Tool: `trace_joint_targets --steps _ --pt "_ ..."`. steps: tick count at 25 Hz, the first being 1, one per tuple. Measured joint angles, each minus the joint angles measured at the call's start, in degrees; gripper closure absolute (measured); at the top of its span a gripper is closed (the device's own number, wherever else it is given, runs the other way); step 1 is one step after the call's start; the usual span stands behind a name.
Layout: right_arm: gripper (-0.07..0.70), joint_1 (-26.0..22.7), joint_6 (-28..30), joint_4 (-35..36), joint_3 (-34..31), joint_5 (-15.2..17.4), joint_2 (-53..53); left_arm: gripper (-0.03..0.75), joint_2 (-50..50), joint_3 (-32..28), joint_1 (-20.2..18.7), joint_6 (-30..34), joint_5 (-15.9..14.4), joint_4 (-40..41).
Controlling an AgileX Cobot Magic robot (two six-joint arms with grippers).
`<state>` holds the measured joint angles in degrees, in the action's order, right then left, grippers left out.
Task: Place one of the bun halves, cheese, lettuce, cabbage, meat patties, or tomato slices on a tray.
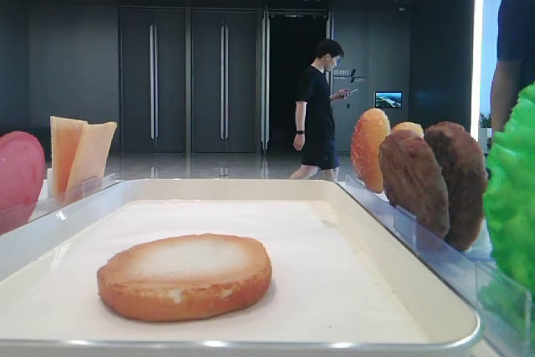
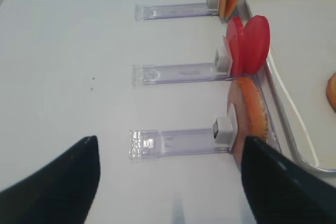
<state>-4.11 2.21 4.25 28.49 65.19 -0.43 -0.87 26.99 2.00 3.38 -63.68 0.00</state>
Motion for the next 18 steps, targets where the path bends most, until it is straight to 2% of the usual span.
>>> trace_joint_targets --steps 18 --pt "0.091 0.0 0.0 0.0 0.0 0.0 0.0 0.073 0.0 0.0 0.0 0.0 0.0 0.0"
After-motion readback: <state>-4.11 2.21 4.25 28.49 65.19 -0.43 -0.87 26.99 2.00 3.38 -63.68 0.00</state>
